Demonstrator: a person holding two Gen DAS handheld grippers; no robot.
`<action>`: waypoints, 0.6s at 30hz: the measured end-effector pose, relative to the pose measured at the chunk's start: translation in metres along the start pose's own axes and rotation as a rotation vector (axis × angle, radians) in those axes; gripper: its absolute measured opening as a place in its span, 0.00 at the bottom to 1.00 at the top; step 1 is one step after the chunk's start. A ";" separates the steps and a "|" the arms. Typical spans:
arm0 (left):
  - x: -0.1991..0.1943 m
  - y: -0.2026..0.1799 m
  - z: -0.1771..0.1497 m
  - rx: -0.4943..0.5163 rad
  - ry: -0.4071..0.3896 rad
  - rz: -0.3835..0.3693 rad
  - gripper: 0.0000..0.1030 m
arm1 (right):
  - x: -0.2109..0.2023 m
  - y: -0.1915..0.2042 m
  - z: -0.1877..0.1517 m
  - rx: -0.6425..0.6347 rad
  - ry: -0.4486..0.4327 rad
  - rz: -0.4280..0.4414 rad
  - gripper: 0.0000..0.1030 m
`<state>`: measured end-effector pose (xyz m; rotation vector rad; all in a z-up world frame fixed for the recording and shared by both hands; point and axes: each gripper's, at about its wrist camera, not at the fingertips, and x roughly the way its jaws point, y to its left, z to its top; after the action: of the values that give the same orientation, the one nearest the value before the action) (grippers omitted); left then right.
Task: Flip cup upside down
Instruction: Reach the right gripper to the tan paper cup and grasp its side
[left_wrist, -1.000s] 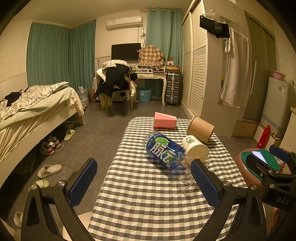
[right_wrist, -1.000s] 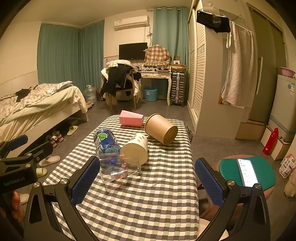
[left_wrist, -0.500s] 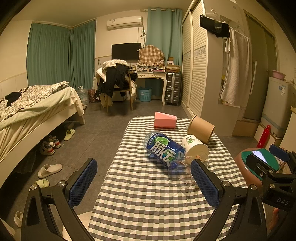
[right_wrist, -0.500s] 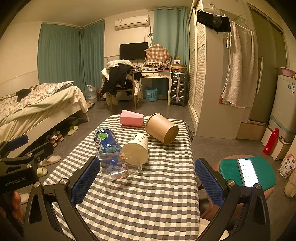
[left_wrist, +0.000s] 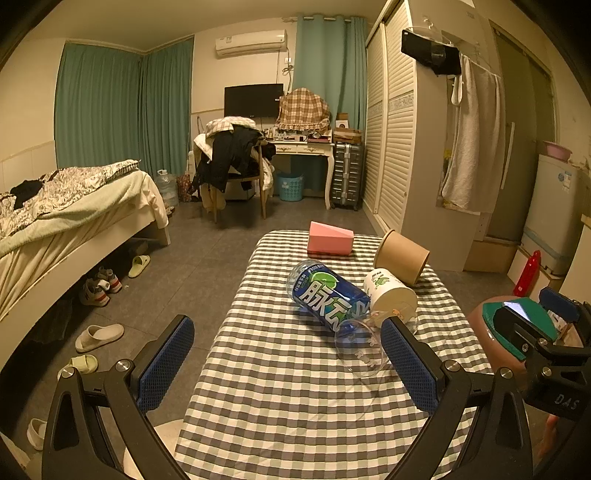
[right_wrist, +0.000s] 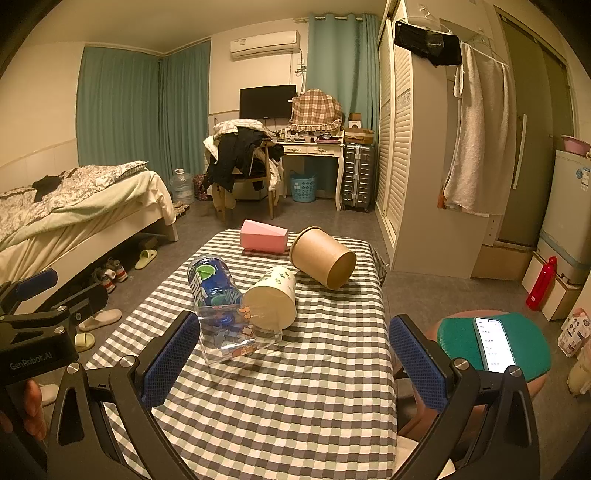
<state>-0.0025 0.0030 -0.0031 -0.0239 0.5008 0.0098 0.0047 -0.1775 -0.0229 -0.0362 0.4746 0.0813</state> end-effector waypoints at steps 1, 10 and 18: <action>0.002 0.001 -0.003 -0.002 0.001 0.001 1.00 | 0.000 0.000 0.000 -0.001 0.000 0.000 1.00; 0.025 0.000 -0.005 -0.007 0.012 0.020 1.00 | 0.009 -0.003 0.011 -0.029 -0.002 0.042 1.00; 0.058 -0.011 0.019 -0.019 0.041 0.073 1.00 | 0.056 -0.027 0.061 -0.192 0.013 0.107 1.00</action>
<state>0.0579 -0.0074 -0.0137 -0.0239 0.5427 0.0860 0.0848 -0.1970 0.0058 -0.1994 0.4801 0.2318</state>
